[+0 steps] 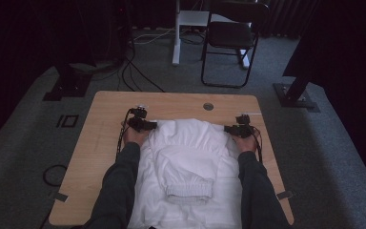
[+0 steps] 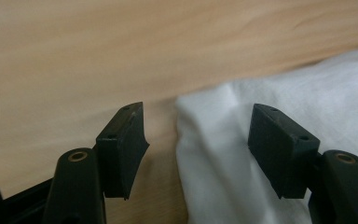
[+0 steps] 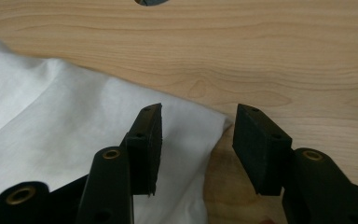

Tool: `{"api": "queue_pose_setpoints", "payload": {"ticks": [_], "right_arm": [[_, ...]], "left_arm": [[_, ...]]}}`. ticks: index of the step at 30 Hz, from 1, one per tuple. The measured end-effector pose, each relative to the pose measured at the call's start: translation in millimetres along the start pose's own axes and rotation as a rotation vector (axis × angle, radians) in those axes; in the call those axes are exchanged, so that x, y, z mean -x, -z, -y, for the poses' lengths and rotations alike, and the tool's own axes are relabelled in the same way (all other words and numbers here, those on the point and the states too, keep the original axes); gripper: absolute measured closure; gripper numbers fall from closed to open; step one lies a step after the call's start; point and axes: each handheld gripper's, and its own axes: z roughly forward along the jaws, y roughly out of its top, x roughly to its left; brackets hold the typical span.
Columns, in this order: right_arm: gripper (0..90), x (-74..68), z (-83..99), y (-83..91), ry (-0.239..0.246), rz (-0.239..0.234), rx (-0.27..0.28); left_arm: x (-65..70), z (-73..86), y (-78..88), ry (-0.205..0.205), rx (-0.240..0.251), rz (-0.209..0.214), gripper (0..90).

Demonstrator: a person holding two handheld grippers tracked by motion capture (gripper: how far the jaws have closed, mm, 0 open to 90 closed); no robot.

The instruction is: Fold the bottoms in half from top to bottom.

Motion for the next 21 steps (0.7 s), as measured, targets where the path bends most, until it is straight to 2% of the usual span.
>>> {"api": "queue_pose_setpoints", "payload": {"ticks": [1,2,3,4,6,7,10,12,13,14,15,18,19,21], "right_arm": [[52.4,-0.4,-0.1,-4.5,0.012,0.002,-0.008],[52.4,-0.4,-0.1,-4.5,0.012,0.002,-0.008],[59.4,-1.0,1.1,-9.3,0.020,0.004,-0.021],[59.4,-1.0,1.1,-9.3,0.020,0.004,-0.021],[78.4,-2.3,0.8,-10.7,0.028,-0.017,-0.030],[88.2,-3.4,-1.5,-10.3,0.037,-0.003,-0.059],[89.0,-1.9,-6.0,-3.9,0.057,0.017,-0.032],[89.4,3.4,-13.2,8.7,0.052,0.056,0.035],[89.4,8.6,-20.4,20.1,0.020,0.066,0.092],[89.4,8.6,-20.4,20.1,0.020,0.066,0.092],[89.4,9.2,-23.4,23.4,0.016,0.062,0.115],[89.3,4.4,-27.7,23.6,0.032,0.069,0.115],[86.9,-4.2,-28.8,15.8,0.071,0.078,0.085],[77.1,-3.7,-27.9,12.2,0.051,0.061,0.078]], "left_arm": [[1.1,1.1,-2.6,-0.005,-0.014,0.011,47.6],[3.3,1.4,-3.0,-0.016,-0.007,0.018,47.6],[5.0,1.1,-2.9,-0.018,-0.012,0.031,63.6],[6.1,0.7,-2.5,-0.016,-0.020,0.044,63.6],[5.8,0.6,0.3,-0.004,-0.008,0.053,81.4],[4.6,0.8,2.5,0.004,0.004,0.054,86.7],[-4.3,2.9,16.1,0.039,0.078,0.066,87.6],[-15.9,4.7,27.5,0.085,0.134,0.076,87.9],[-25.1,6.0,34.8,0.120,0.169,0.083,88.0],[-25.1,6.0,34.8,0.120,0.169,0.083,87.9],[-27.0,6.1,36.8,0.134,0.180,0.091,87.9],[-25.1,5.2,37.0,0.125,0.167,0.083,86.7],[-23.4,6.0,34.7,0.110,0.152,0.070,81.0],[-27.3,7.0,32.9,0.133,0.134,0.068,71.6]]}}
